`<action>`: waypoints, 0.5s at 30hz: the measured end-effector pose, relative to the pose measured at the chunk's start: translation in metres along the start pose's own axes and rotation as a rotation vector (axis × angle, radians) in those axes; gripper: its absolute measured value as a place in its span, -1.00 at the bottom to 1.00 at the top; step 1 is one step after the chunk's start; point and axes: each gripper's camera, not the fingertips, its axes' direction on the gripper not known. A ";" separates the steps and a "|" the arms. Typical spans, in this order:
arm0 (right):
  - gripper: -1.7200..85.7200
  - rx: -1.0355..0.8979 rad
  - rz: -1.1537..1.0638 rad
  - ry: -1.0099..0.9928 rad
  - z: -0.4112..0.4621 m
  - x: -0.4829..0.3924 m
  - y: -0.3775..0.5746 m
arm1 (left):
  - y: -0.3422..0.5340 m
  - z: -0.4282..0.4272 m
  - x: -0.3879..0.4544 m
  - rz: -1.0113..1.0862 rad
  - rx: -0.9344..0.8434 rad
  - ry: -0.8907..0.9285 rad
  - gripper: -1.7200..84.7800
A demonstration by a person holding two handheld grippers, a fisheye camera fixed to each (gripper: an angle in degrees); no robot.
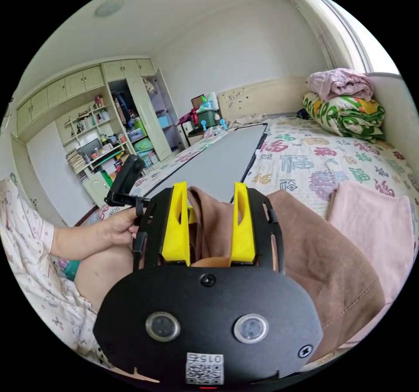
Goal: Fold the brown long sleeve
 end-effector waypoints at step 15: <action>-0.89 -0.056 0.171 -0.100 0.092 -0.002 0.060 | 0.060 -0.025 0.006 -0.056 -0.150 -0.075 -0.78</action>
